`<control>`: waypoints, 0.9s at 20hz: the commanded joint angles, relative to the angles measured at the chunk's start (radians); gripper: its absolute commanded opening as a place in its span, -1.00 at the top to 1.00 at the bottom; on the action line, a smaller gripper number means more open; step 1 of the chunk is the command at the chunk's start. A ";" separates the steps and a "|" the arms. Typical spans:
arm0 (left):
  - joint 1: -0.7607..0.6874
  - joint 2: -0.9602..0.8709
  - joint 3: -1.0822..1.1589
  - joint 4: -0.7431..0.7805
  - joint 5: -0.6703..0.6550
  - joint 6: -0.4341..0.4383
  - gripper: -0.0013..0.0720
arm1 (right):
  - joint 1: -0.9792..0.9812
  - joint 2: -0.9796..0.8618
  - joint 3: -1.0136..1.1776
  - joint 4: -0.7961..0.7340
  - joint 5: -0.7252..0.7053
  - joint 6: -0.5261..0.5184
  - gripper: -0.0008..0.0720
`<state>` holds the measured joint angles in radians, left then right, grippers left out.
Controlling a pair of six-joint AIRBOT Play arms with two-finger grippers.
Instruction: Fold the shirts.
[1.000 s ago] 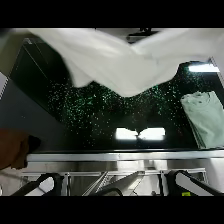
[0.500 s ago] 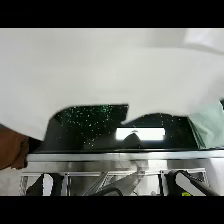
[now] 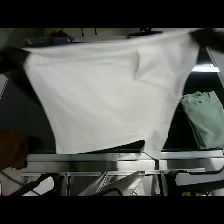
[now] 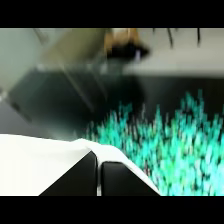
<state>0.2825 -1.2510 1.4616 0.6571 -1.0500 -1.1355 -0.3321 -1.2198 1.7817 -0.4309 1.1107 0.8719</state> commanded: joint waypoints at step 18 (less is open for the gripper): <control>-0.116 -0.858 0.570 0.423 -0.145 -0.148 0.92 | 0.022 -0.456 -0.016 -0.367 -0.045 0.076 0.92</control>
<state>0.1665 -2.0987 2.0178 1.0149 -1.1393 -1.2564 -0.2989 -1.6878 1.7603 -0.6441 0.9867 0.8864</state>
